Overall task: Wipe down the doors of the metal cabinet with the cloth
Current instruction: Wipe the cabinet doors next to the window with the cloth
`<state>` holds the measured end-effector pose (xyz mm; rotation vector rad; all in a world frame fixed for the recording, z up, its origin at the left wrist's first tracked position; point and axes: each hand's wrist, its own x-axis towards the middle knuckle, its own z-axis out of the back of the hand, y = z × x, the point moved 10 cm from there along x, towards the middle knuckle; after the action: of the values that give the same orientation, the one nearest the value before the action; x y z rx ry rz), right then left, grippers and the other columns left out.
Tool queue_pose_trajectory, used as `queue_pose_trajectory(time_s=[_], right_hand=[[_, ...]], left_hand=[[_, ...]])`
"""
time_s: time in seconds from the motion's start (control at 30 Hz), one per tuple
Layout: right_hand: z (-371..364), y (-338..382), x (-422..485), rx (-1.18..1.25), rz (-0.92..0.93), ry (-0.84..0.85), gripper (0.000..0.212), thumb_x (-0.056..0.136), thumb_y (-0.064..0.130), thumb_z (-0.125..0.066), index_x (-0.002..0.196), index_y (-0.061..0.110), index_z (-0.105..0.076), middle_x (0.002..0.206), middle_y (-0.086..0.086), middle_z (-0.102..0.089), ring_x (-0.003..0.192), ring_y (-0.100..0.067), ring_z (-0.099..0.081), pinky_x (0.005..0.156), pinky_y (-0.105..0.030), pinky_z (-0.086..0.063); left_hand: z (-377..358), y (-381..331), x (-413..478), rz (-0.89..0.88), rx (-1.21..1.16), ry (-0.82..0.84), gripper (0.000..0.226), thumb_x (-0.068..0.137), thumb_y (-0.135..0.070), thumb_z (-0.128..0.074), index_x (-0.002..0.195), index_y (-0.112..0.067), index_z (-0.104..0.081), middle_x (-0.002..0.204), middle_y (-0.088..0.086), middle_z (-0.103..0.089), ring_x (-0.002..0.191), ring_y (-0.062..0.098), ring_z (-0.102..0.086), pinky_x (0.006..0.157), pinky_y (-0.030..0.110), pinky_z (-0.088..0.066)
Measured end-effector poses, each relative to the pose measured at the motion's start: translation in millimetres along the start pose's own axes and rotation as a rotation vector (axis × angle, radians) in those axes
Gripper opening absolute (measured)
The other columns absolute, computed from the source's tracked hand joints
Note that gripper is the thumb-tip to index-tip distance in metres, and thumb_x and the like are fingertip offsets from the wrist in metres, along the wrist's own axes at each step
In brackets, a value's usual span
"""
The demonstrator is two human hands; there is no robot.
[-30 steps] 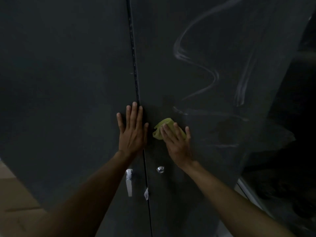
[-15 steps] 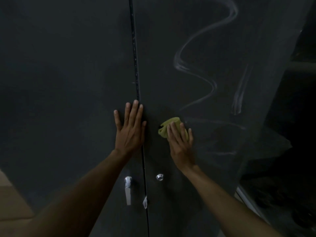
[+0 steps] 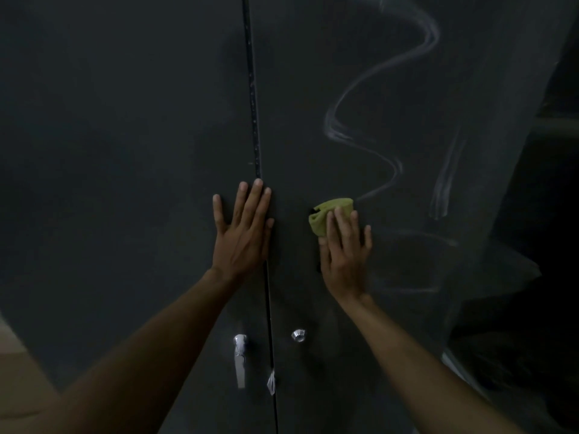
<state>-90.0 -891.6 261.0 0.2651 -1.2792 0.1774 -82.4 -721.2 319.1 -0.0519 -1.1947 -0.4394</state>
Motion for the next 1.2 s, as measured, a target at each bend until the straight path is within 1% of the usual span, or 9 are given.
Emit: queue_pose_trajectory(time_s=[0.07,0.2,0.4,0.63,0.83,0.93,1.03,1.1,1.2], right_hand=[[-1.2,7.1,11.5,-0.002,0.017,0.011,0.048,0.101,0.026,-0.042,0.146,0.013,-0.035,0.153,-0.005,-0.032,0.146,-0.027,-0.018,0.114,-0.055,-0.019],[-1.0,25.2,39.3,-0.049,0.174,0.032,0.050,0.104,0.030,-0.037,0.150,0.017,-0.026,0.156,0.001,-0.024,0.147,-0.023,-0.013,0.115,-0.056,-0.017],[6.2,5.1,35.6,0.034,-0.093,-0.047,0.052,0.103,0.026,-0.036,0.151,0.015,-0.021,0.157,-0.001,-0.019,0.148,-0.027,-0.012,0.116,-0.056,-0.017],[11.5,37.2,80.9,-0.036,0.107,0.001,0.047,0.102,0.027,-0.039,0.148,0.019,-0.033,0.154,0.000,-0.034,0.146,-0.024,-0.020,0.113,-0.060,-0.021],[19.2,28.2,91.3,0.025,-0.073,-0.036,0.047,0.102,0.025,-0.042,0.147,0.015,-0.036,0.155,-0.001,-0.029,0.146,-0.028,-0.017,0.115,-0.058,-0.016],[12.3,53.9,84.3,0.001,0.072,-0.001,0.049,0.099,0.022,-0.049,0.146,0.017,-0.036,0.153,-0.002,-0.035,0.145,-0.028,-0.021,0.112,-0.060,-0.022],[17.0,66.2,112.4,-0.071,0.190,-0.012,0.046,0.100,0.028,-0.045,0.146,0.020,-0.039,0.153,0.000,-0.038,0.144,-0.024,-0.024,0.112,-0.058,-0.024],[22.9,61.1,135.8,-0.089,0.170,-0.027,0.046,0.102,0.029,-0.043,0.147,0.020,-0.038,0.153,0.000,-0.037,0.145,-0.023,-0.024,0.113,-0.058,-0.021],[32.1,37.7,148.3,-0.063,0.018,-0.070,0.046,0.102,0.029,-0.039,0.147,0.018,-0.037,0.154,0.001,-0.034,0.146,-0.022,-0.019,0.115,-0.058,-0.017]], left_hand=[[1.1,0.6,6.1,-0.009,0.000,-0.007,0.051,0.101,-0.028,-0.036,0.145,-0.005,-0.036,0.154,0.014,-0.030,0.143,0.028,-0.021,0.115,0.055,0.001],[0.2,1.8,13.2,-0.020,0.000,-0.015,0.051,0.102,-0.029,-0.035,0.147,-0.006,-0.031,0.155,0.013,-0.024,0.144,0.028,-0.021,0.114,0.055,0.003],[4.4,1.4,21.6,-0.021,0.015,-0.045,0.051,0.102,-0.029,-0.034,0.147,-0.005,-0.030,0.155,0.014,-0.027,0.144,0.028,-0.022,0.114,0.056,0.001],[7.8,7.1,39.5,-0.023,0.028,-0.038,0.053,0.102,-0.029,-0.032,0.149,-0.007,-0.025,0.155,0.012,-0.024,0.144,0.026,-0.019,0.115,0.055,0.003],[15.5,12.0,46.8,-0.026,0.029,-0.056,0.051,0.102,-0.029,-0.032,0.147,-0.006,-0.029,0.153,0.013,-0.032,0.144,0.027,-0.022,0.112,0.059,-0.004],[21.7,14.0,53.6,-0.051,0.031,-0.079,0.049,0.102,-0.027,-0.033,0.146,-0.005,-0.032,0.151,0.015,-0.038,0.143,0.029,-0.025,0.114,0.057,-0.003],[25.4,15.2,63.5,-0.059,0.029,-0.092,0.049,0.102,-0.027,-0.033,0.145,-0.005,-0.034,0.150,0.015,-0.039,0.142,0.031,-0.028,0.114,0.057,-0.004],[26.6,15.5,69.9,-0.053,0.026,-0.097,0.049,0.102,-0.027,-0.033,0.145,-0.004,-0.035,0.150,0.015,-0.039,0.142,0.030,-0.027,0.113,0.058,-0.006],[28.0,17.3,75.5,-0.039,0.016,-0.096,0.050,0.101,-0.029,-0.033,0.146,-0.005,-0.034,0.151,0.014,-0.037,0.143,0.028,-0.025,0.114,0.056,-0.003]])
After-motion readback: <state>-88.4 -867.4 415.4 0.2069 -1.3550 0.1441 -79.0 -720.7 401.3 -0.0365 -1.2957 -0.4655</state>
